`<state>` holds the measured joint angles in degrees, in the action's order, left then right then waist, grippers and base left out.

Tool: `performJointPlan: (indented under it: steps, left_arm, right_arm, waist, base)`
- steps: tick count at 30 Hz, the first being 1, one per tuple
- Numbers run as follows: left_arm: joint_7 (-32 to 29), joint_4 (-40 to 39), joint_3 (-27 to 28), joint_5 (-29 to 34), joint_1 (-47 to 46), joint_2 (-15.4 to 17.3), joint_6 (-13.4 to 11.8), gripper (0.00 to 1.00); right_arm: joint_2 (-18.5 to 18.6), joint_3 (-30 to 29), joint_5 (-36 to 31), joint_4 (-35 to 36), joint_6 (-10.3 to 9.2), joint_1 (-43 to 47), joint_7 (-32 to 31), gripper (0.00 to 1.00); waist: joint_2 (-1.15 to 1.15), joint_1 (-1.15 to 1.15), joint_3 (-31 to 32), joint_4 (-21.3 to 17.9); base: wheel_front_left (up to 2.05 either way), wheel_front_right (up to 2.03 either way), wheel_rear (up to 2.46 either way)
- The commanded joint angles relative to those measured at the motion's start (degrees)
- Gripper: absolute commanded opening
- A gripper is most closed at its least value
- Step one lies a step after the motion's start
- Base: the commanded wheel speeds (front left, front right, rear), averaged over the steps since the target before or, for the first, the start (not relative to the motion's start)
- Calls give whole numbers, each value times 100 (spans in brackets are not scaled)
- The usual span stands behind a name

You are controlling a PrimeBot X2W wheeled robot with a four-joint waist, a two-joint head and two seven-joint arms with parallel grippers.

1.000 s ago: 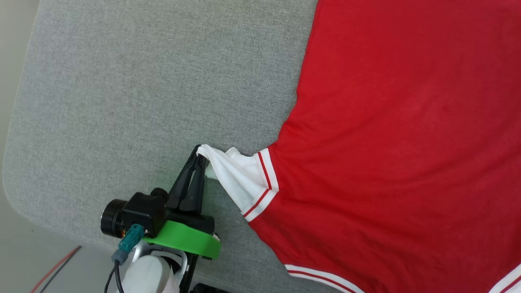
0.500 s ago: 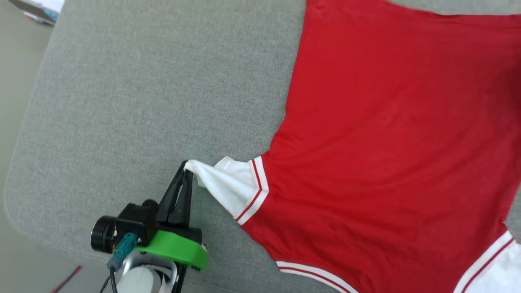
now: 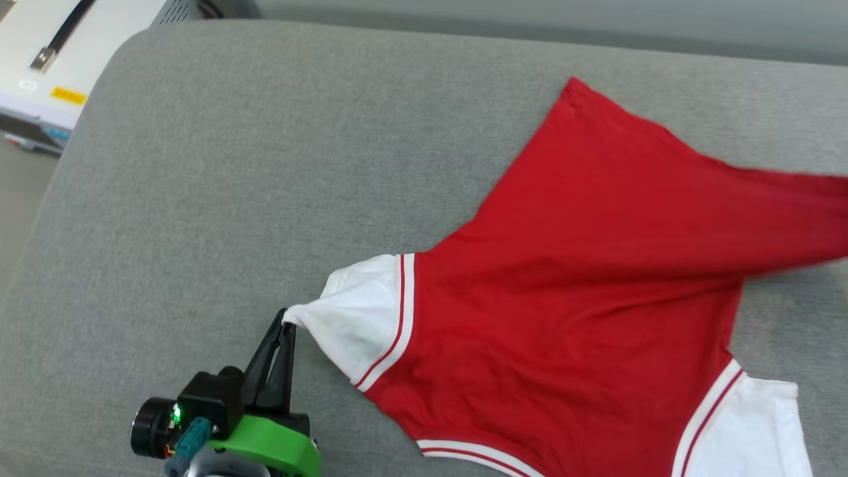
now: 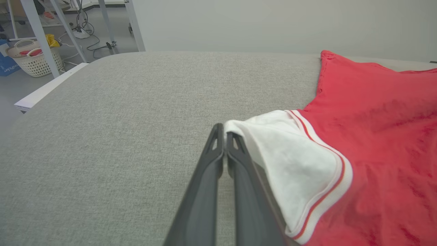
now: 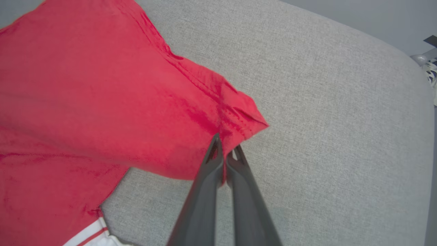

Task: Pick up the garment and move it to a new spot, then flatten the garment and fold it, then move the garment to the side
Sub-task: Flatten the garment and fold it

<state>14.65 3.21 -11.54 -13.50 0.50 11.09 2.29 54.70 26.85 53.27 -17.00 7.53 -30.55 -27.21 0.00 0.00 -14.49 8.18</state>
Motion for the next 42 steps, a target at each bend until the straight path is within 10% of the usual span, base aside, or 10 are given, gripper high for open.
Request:
performJointPlan:
  steps: [1, 8, 22, 23, 25, 35, 42]
  left_arm:
    - [34, 2, 18, 9, 93, 55, -22, 0]
    - [34, -72, 61, -25, 313, 110, -110, 0]
    - [-1, -88, 18, -54, 273, 175, -151, 0]
    - [0, -83, 19, -58, 272, 173, -160, 0]
    - [2, -75, 14, -60, 274, 172, -174, 0]
    - [7, -156, -79, -11, 147, 162, -208, 0]
    - [13, -235, -201, 54, -182, 130, -164, 0]
  right_arm:
    - [91, -103, 110, 67, -4, 309, 104, 0]
    - [146, -798, 470, 432, -4, 2103, 367, 0]
    - [-1109, -1544, 365, 381, -4, 4360, 38, 0]
    - [-1168, -1635, 306, 390, -4, 4334, 79, 12]
    - [-1228, -1831, 208, 475, -4, 4246, 175, 100]
    - [-1024, -2818, -422, 1661, -4, 3436, 474, 100]
    - [-780, -2401, -990, 2456, -4, 2116, -253, 100]
  waist:
    - [0, 0, 365, -343]
    - [0, 0, 532, -543]
    - [0, 0, 451, -609]
    - [0, 0, 451, -613]
    - [0, 0, 451, -615]
    - [0, 0, 283, -487]
    - [0, 0, -112, -302]
  base:
    - [0, 0, 0]
    - [0, 0, 0]
    - [0, 0, 0]
    - [0, 0, 0]
    - [0, 0, 0]
    - [0, 0, 0]
    - [0, 0, 0]
